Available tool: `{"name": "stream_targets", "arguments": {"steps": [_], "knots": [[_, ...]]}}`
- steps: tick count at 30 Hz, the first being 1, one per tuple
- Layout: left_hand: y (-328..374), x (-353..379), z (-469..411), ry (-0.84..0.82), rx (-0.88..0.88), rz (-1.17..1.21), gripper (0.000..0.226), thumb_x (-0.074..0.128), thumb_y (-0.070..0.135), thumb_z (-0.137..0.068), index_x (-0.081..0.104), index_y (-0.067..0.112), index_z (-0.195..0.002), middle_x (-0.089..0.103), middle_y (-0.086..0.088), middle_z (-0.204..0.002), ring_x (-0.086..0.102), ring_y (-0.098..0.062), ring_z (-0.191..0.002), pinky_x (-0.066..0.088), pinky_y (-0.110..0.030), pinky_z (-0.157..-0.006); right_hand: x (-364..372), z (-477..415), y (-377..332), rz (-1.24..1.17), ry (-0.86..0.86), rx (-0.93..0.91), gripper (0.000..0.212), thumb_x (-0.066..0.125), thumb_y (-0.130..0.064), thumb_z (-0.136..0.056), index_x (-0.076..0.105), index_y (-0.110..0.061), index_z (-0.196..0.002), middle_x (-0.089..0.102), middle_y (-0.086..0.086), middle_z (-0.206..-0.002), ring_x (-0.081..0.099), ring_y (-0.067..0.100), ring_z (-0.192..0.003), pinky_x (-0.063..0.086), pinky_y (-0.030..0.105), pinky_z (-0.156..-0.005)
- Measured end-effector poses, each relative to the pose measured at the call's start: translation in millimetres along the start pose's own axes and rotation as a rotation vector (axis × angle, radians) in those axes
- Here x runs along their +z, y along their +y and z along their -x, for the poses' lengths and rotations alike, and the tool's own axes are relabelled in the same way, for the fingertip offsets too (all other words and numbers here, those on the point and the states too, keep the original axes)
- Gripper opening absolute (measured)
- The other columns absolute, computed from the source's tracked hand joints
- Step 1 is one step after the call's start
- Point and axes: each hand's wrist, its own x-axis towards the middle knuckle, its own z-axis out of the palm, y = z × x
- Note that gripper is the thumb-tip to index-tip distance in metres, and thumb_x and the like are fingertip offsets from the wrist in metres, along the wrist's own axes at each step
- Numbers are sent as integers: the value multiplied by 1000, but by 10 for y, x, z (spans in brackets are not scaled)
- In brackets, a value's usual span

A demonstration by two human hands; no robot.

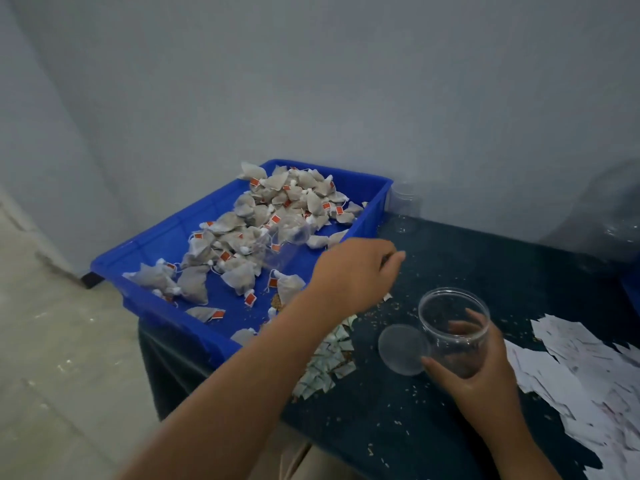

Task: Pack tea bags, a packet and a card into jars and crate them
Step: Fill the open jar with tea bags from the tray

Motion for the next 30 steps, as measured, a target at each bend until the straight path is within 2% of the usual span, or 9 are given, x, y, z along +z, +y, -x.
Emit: {"name": "stream_targets", "arguments": {"steps": [4, 8, 12, 15, 17, 19, 23, 27, 30], "knots": [[-621, -550, -240, -34, -256, -82, 31, 44, 36, -106, 66, 21, -90, 67, 1, -86, 61, -17, -77, 47, -36, -70, 15, 12, -1, 5, -53, 25, 99, 97, -49, -56, 46, -61, -140, 66, -27, -129, 70, -3, -107, 59, 43, -93], [-1494, -658, -168, -502, -709, -344, 37, 64, 26, -99, 61, 11, -133, 65, -10, -125, 60, -24, -108, 49, -40, -96, 29, 24, -30, -2, -69, 47, 99, 97, -51, -54, 46, -66, -137, 67, -27, -131, 76, 14, -102, 61, 54, -95], [-1990, -445, 100, -605, -860, -311, 45, 76, 41, -91, 66, 13, -124, 69, -2, -99, 63, -18, -88, 49, -38, -82, 37, 13, -8, -12, -74, 57, 101, 97, -53, -53, 49, -59, -142, 68, -22, -133, 78, 23, -103, 61, 63, -94], [-2070, -372, 108, -563, -884, -295, 70, 79, 48, -86, 51, 13, -140, 67, -7, -121, 63, -23, -100, 51, -39, -82, 58, 4, 1, -10, -77, 67, 100, 97, -55, -52, 49, -59, -141, 69, -21, -133, 78, 23, -102, 62, 63, -93], [-2066, -328, 71, -541, -908, -254, 70, 79, 37, -89, 48, 8, -144, 67, -10, -116, 66, -24, -95, 52, -34, -73, 69, 7, 3, 1, -83, 76, 99, 97, -57, -52, 49, -62, -139, 69, -22, -133, 79, 21, -102, 62, 60, -93], [-2027, -321, 48, -566, -879, -289, 51, 75, 26, -93, 57, 5, -137, 68, -10, -106, 65, -22, -86, 51, -29, -67, 63, 8, 2, 13, -89, 79, 100, 98, -58, -53, 48, -64, -139, 69, -23, -132, 78, 20, -103, 63, 59, -93], [-2023, -304, -20, -583, -823, -251, 43, 74, 38, -92, 65, 12, -125, 65, -11, -120, 62, -25, -109, 52, -36, -95, 48, 5, 18, 8, -84, 89, 103, 103, -61, -54, 49, -61, -141, 69, -20, -134, 78, 23, -103, 62, 62, -94], [-2032, -362, -44, -489, -781, -92, 48, 79, 60, -83, 73, 13, -94, 70, -6, -92, 63, -19, -79, 49, -33, -68, 54, 2, 22, -9, -85, 96, 100, 99, -54, -55, 49, -64, -140, 70, -22, -134, 77, 21, -106, 62, 61, -97], [-1986, -485, -43, -338, -692, -44, 50, 72, 71, -81, 71, 21, -89, 70, -2, -88, 64, -17, -81, 51, -34, -69, 61, 0, 30, -23, -87, 99, 102, 103, -59, -56, 49, -60, -143, 70, -20, -135, 78, 21, -106, 62, 61, -96]]}}
